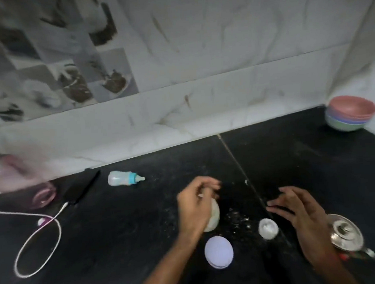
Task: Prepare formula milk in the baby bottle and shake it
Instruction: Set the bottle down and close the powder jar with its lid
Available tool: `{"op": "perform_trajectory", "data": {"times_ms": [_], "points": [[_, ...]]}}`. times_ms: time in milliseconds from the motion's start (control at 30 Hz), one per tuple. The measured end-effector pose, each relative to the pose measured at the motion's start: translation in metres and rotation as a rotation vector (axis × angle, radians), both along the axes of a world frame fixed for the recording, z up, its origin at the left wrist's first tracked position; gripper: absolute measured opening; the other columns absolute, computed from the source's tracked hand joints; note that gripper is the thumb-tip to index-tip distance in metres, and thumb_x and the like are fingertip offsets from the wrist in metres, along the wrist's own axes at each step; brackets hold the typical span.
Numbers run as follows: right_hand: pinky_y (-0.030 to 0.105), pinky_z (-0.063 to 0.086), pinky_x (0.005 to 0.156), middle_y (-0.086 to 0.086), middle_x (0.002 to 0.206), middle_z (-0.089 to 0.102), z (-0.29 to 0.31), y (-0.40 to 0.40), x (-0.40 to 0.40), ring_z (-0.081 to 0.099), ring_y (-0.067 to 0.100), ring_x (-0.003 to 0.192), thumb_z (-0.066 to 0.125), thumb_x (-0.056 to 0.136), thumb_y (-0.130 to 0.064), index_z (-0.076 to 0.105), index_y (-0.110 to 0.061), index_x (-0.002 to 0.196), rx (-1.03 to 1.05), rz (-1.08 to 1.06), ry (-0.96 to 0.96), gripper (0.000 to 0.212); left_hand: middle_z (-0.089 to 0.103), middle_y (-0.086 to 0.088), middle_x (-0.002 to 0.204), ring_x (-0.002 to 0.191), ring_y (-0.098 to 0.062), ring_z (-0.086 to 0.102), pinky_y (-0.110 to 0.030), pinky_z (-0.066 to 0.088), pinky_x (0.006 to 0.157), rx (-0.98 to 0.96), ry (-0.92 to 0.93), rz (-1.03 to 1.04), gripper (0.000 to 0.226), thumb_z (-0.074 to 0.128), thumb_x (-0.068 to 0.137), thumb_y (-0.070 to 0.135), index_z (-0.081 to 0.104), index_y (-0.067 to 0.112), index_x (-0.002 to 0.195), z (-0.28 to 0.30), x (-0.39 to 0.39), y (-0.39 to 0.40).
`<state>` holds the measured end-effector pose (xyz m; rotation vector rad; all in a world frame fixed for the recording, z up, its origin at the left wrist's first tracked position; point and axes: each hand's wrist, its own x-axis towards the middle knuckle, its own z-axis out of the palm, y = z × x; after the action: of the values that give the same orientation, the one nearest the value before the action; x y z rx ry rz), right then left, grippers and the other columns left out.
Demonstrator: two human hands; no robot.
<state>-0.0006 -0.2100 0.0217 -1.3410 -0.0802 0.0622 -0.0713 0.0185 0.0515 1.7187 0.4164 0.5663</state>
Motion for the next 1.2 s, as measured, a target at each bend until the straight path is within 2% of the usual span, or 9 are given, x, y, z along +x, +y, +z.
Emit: {"op": "perform_trajectory", "data": {"times_ms": [67, 133, 200, 267, 400, 567, 767, 1000, 1200], "points": [[0.054, 0.060, 0.088, 0.029, 0.087, 0.068, -0.001, 0.010, -0.005, 0.071, 0.050, 0.094, 0.056, 0.098, -0.026, 0.069, -0.007, 0.105, -0.058, 0.023, -0.008, 0.025, 0.075, 0.003, 0.098, 0.091, -0.020, 0.069, -0.037, 0.057, 0.084, 0.294, -0.001, 0.344, 0.020, 0.056, 0.091, 0.016, 0.073, 0.023, 0.098, -0.015, -0.027, 0.080], [0.059, 0.057, 0.088, 0.023, 0.083, 0.070, 0.003, 0.016, -0.006, 0.073, 0.046, 0.089, 0.053, 0.100, -0.024, 0.070, -0.009, 0.101, -0.106, 0.018, -0.031, 0.022, 0.061, -0.008, 0.137, 0.120, -0.039, 0.056, -0.054, 0.046, 0.102, 0.513, 0.386, 0.546, 0.041, 0.055, 0.095, 0.047, 0.064, 0.024, 0.129, -0.044, -0.035, 0.179], [0.060, 0.056, 0.086, 0.021, 0.078, 0.069, 0.010, 0.022, -0.007, 0.072, 0.046, 0.084, 0.052, 0.101, -0.022, 0.070, -0.008, 0.099, -0.117, -0.025, -0.052, 0.023, 0.024, -0.011, 0.169, 0.144, -0.051, 0.033, -0.066, 0.026, 0.117, 0.432, 0.779, 0.552, 0.070, 0.056, 0.093, 0.067, 0.039, 0.035, 0.154, -0.068, -0.026, 0.270], [0.057, 0.058, 0.083, 0.018, 0.076, 0.068, 0.014, 0.027, -0.008, 0.071, 0.046, 0.083, 0.051, 0.101, -0.023, 0.068, -0.004, 0.101, -0.129, -0.043, -0.062, 0.026, 0.012, -0.012, 0.173, 0.148, -0.054, 0.025, -0.065, 0.019, 0.120, 0.370, 0.883, 0.476, 0.081, 0.057, 0.091, 0.071, 0.027, 0.041, 0.160, -0.084, -0.011, 0.330], [0.056, 0.059, 0.081, 0.022, 0.079, 0.064, 0.020, 0.036, -0.010, 0.070, 0.046, 0.085, 0.049, 0.100, -0.027, 0.067, -0.004, 0.101, -0.129, -0.067, -0.070, 0.029, 0.041, -0.023, 0.157, 0.141, -0.052, 0.042, -0.059, 0.034, 0.117, 0.283, 0.810, 0.463, 0.087, 0.061, 0.088, 0.073, 0.035, 0.025, 0.156, -0.089, 0.037, 0.374], [0.060, 0.057, 0.081, 0.021, 0.081, 0.064, 0.010, 0.041, -0.009, 0.074, 0.038, 0.081, 0.049, 0.101, -0.024, 0.070, -0.007, 0.098, -0.152, -0.082, -0.053, 0.028, 0.041, -0.027, 0.143, 0.129, -0.056, 0.049, -0.060, 0.043, 0.107, 0.309, 0.892, 0.519, 0.076, 0.077, 0.087, 0.050, 0.040, 0.019, 0.145, -0.109, 0.072, 0.368], [0.046, 0.064, 0.078, 0.018, 0.079, 0.068, 0.007, 0.046, -0.010, 0.074, 0.041, 0.082, 0.051, 0.099, -0.026, 0.075, -0.013, 0.095, -0.170, -0.070, -0.029, 0.028, 0.045, -0.032, 0.132, 0.117, -0.059, 0.055, -0.060, 0.048, 0.101, 0.365, 0.775, 0.455, 0.061, 0.066, 0.095, 0.019, 0.040, 0.026, 0.149, -0.130, 0.053, 0.353], [0.040, 0.066, 0.074, 0.021, 0.081, 0.068, 0.024, 0.054, -0.003, 0.073, 0.040, 0.082, 0.056, 0.093, -0.037, 0.074, -0.011, 0.096, -0.075, -0.001, -0.068, 0.032, 0.068, -0.026, 0.116, 0.108, -0.048, 0.066, -0.051, 0.055, 0.094, 0.485, 0.593, 0.295, 0.050, 0.075, 0.088, 0.024, 0.057, 0.018, 0.134, -0.086, 0.041, 0.291], [0.053, 0.062, 0.080, 0.029, 0.084, 0.067, 0.029, 0.066, -0.003, 0.069, 0.049, 0.089, 0.054, 0.097, -0.025, 0.069, 0.001, 0.104, -0.068, 0.145, -0.111, 0.030, 0.074, -0.012, 0.113, 0.106, -0.028, 0.069, -0.032, 0.053, 0.095, 0.434, 0.510, 0.148, 0.040, 0.075, 0.087, 0.027, 0.068, 0.025, 0.127, -0.022, 0.037, 0.214]]}}
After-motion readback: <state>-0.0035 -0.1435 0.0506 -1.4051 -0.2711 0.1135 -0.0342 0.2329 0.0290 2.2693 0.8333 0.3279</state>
